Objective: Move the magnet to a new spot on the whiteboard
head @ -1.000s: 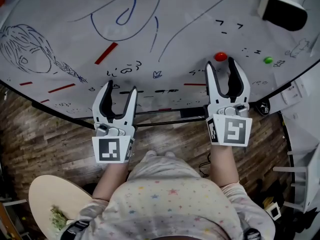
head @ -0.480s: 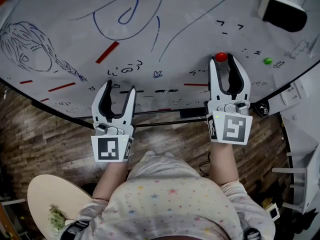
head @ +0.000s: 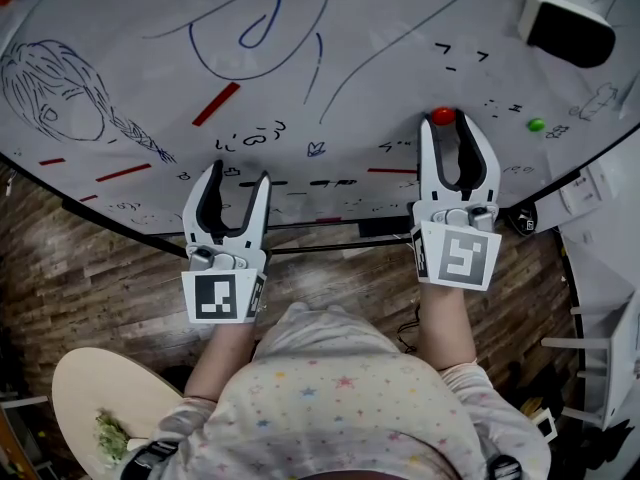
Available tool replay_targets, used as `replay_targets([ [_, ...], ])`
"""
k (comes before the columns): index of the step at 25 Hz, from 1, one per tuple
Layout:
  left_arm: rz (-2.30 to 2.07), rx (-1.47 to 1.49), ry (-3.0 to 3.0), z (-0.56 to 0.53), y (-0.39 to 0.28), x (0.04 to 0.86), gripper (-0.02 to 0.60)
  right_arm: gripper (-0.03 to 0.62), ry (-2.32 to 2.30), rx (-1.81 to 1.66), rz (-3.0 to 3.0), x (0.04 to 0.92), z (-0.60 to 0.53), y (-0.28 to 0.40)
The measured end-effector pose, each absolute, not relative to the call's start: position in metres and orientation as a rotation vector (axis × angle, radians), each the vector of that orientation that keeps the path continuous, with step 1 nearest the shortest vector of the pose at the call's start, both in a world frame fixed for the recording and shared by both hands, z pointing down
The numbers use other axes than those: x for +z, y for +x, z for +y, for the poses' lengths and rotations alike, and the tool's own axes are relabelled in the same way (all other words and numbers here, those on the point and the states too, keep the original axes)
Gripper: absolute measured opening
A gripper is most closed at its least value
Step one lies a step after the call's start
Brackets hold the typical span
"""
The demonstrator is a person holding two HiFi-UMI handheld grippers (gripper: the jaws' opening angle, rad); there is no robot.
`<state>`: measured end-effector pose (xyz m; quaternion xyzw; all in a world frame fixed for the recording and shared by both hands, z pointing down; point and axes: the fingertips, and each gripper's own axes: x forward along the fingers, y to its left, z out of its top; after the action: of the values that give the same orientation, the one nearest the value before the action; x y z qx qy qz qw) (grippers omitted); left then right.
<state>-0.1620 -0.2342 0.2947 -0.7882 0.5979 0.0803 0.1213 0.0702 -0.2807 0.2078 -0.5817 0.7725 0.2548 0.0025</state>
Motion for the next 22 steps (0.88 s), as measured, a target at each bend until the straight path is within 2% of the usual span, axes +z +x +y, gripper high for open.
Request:
replay_targets([
  [6, 1.746, 0.249, -2.300, -0.2333, -0.1608, 0.2939, 0.234, 0.124, -1.843, 0.801, 2.414, 0.2074, -0.2811, 0.0710],
  [22, 1.766, 0.224, -2.309, -0.2312, -0.1617, 0.2980, 0.232, 0.123, -1.833, 0.779, 2.412, 0.2073, -0.2808, 0.0717],
])
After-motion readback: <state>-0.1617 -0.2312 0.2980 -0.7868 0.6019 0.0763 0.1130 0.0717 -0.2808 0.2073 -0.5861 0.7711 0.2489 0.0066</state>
